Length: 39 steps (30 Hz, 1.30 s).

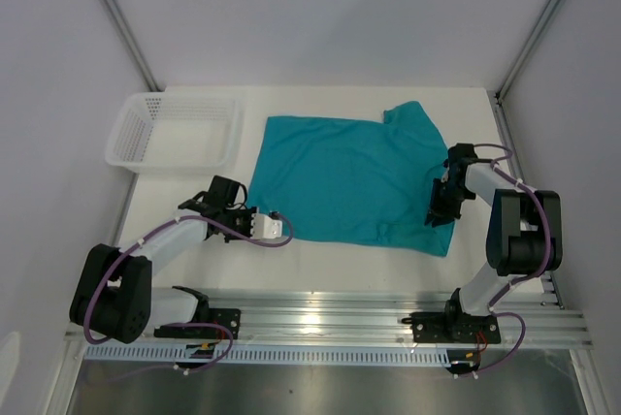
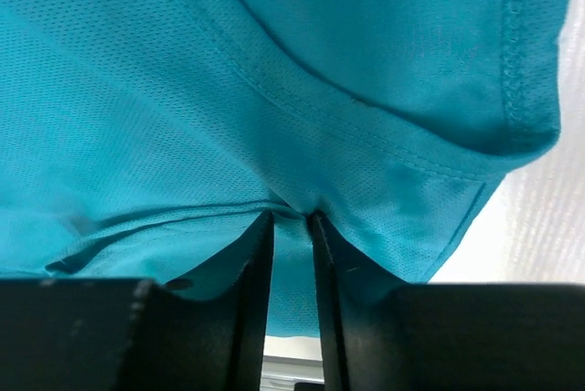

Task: Roll the t-shirts
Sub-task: Fold the tshirt

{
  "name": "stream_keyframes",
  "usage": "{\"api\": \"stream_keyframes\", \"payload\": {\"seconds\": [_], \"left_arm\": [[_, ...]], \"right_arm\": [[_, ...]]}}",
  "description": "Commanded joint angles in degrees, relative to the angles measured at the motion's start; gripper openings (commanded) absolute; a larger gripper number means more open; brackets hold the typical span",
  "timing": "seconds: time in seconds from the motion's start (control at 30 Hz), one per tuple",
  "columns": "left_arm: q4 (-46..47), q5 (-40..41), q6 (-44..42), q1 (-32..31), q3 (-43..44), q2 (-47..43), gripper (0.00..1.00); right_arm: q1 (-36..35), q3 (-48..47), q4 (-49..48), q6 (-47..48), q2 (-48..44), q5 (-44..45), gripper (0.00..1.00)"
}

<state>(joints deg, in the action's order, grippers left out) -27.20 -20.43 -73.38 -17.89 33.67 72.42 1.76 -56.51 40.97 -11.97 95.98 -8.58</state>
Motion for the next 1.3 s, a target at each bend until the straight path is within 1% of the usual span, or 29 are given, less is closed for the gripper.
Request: {"api": "stream_keyframes", "payload": {"seconds": [0.0,0.1,0.13,0.2,0.27,0.33,0.37,0.4,0.5,0.67,0.87,1.13,1.23,1.27], "left_arm": [[-0.13,0.03,0.52,-0.66,1.66,0.00,0.01],[-0.13,0.21,0.44,-0.66,1.31,0.00,0.00],[-0.13,0.21,0.44,-0.66,1.83,0.09,0.01],[-0.48,0.30,0.52,-0.66,2.10,0.09,0.01],[-1.01,0.47,0.61,-0.66,2.27,0.09,0.01],[-1.19,0.48,0.61,-0.66,2.36,-0.09,0.01],[-1.19,0.65,0.61,-0.66,2.28,0.00,0.01],[-1.10,0.56,0.61,-0.66,2.28,0.00,0.01],[-0.84,0.56,0.61,-0.66,2.45,0.26,0.01],[-0.31,1.00,0.70,-0.66,2.63,0.70,0.01],[0.22,0.83,1.05,-0.66,2.72,1.23,0.01],[0.31,0.83,1.14,-0.66,2.80,1.41,0.01],[0.31,0.82,1.23,-0.66,2.80,1.23,0.01],[0.22,0.74,1.14,-0.66,2.80,1.23,0.01]], "right_arm": [[0.00,0.61,-2.03,-0.16,-0.18,-3.19,0.25],[0.09,0.53,-2.04,-0.43,0.08,-3.11,0.21],[0.09,0.18,-1.95,-0.34,0.08,-2.94,0.13],[0.17,-0.18,-1.25,0.10,-0.36,-2.32,0.06],[0.26,-0.79,-0.20,0.54,-0.80,-1.01,0.06],[0.52,-1.23,0.51,0.98,-1.76,-0.65,0.06],[0.61,-1.49,0.95,1.07,-2.03,-0.39,0.08],[0.70,-1.67,1.13,1.42,-2.38,-0.39,0.13],[0.61,-1.85,1.04,1.68,-2.56,-1.87,0.17],[0.00,-2.37,0.16,0.72,-4.14,-4.25,0.18],[-0.35,-2.03,0.69,0.45,-5.19,-3.73,0.18],[-0.35,0.17,-0.89,0.10,-3.00,-4.25,0.20],[-0.35,0.44,-1.24,0.19,-2.03,-3.90,0.19],[-0.35,0.61,-1.33,0.19,-1.94,-3.64,0.17]]}}
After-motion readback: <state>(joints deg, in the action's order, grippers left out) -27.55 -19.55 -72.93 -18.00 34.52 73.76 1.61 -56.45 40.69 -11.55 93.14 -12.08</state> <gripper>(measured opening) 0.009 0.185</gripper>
